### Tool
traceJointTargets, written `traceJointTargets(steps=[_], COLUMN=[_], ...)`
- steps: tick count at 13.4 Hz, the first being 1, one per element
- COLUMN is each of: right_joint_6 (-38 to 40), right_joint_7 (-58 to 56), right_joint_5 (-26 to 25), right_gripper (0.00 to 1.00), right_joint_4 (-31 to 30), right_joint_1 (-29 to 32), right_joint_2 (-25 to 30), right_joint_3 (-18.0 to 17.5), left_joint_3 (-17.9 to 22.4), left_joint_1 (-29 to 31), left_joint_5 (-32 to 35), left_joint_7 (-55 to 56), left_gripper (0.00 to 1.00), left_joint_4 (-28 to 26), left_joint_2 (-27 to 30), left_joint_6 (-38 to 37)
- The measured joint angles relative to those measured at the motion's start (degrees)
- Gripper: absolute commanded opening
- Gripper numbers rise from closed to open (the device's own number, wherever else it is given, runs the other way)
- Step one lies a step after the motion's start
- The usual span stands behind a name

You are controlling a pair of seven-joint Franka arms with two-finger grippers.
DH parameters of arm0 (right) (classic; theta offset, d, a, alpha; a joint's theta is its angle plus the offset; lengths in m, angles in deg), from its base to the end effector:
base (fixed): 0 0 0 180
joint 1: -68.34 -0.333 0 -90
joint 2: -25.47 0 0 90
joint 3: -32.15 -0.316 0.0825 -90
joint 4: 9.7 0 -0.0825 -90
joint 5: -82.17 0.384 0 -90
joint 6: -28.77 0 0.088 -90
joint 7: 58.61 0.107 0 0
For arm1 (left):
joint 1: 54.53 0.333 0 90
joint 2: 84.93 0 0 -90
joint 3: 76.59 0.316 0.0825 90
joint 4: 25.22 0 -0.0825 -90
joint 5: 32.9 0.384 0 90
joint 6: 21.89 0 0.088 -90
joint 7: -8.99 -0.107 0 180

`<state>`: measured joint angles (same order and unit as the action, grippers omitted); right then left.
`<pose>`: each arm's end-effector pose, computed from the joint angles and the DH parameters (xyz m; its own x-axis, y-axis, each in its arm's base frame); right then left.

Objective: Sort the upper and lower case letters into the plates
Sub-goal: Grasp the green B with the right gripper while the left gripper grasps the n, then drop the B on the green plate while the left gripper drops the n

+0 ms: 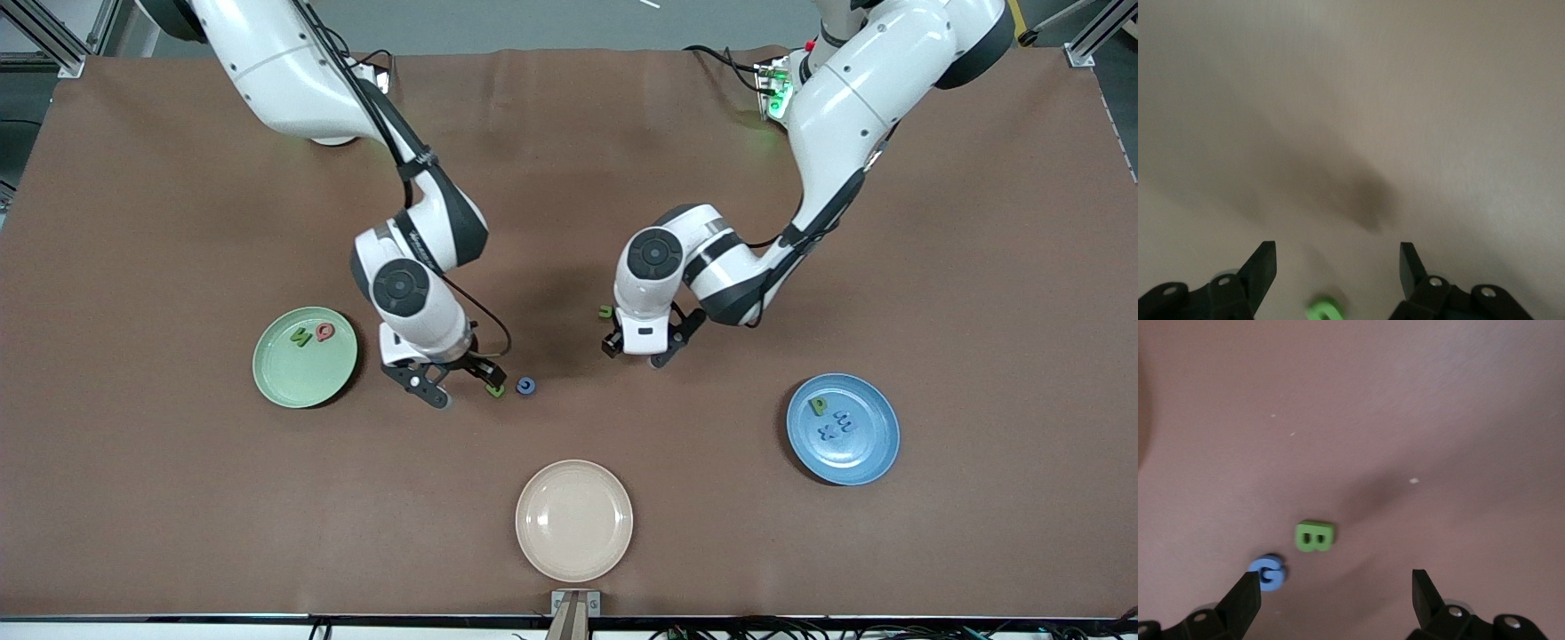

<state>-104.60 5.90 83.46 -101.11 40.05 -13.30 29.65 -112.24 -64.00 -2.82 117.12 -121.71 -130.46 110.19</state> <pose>0.6056 0.3564 0.2414 0.8176 -0.5755 -0.0163 -0.5751 -0.8151 -0.0693 0.5147 -0.4364 0.2017 0.6312 0.7741 -0.0476 0.7751 -0.6318 0.0043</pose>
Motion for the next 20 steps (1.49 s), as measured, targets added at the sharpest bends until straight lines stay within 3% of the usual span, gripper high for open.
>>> traceJointTargets(steps=[2, 5, 7, 9, 12, 16, 18, 20], right_joint_6=[0.11, 0.11, 0.11, 0.13, 0.15, 0.19, 0.3, 0.35], right_joint_7=[3.05, 4.56, 4.64, 4.74, 4.83, 4.84, 4.84, 4.84], right_joint_5=[-0.06, -0.17, -0.22, -0.23, -0.59, -2.36, -2.73, -3.06], right_gripper=[1.0, 0.88, 0.8, 0.73, 0.7, 0.64, 0.52, 0.28], right_joint_4=[4.19, 7.94, 8.69, 8.72, 8.72, 8.72, 8.72, 8.71], right_joint_1=[-0.74, -0.76, -0.94, -1.44, -1.99, -1.99, -1.99, -2.01], right_joint_2=[-4.1, -8.53, -9.73, -9.84, -9.84, -9.84, -9.92, -10.26], right_joint_3=[0.07, 0.44, 0.45, 0.45, 0.57, 1.03, 1.09, 1.08], left_joint_3=[0.05, 0.07, 0.06, 0.06, 0.15, 0.25, 0.49, 1.12], left_joint_1=[-1.67, -2.35, -2.88, -3.4, -3.46, -3.42, -3.19, -1.41], left_joint_5=[0.0, 0.0, 0.01, 0.01, 0.01, 0.05, 0.12, 0.43], left_joint_7=[6.32, 11.5, 13.45, 14.34, 14.55, 14.49, 13.43, 9.03], left_gripper=[0.76, 0.65, 0.59, 0.43, 0.36, 0.01, 0.0, 0.0], left_joint_4=[-0.18, -1.57, -1.9, -1.97, -2.1, -1.96, -1.54, 0.21], left_joint_2=[-0.99, -1.17, -1.17, -1.19, -1.45, -1.61, -1.57, -0.87], left_joint_6=[0.61, 0.69, 0.79, 0.98, 2.03, 2.74, 2.73, 1.9])
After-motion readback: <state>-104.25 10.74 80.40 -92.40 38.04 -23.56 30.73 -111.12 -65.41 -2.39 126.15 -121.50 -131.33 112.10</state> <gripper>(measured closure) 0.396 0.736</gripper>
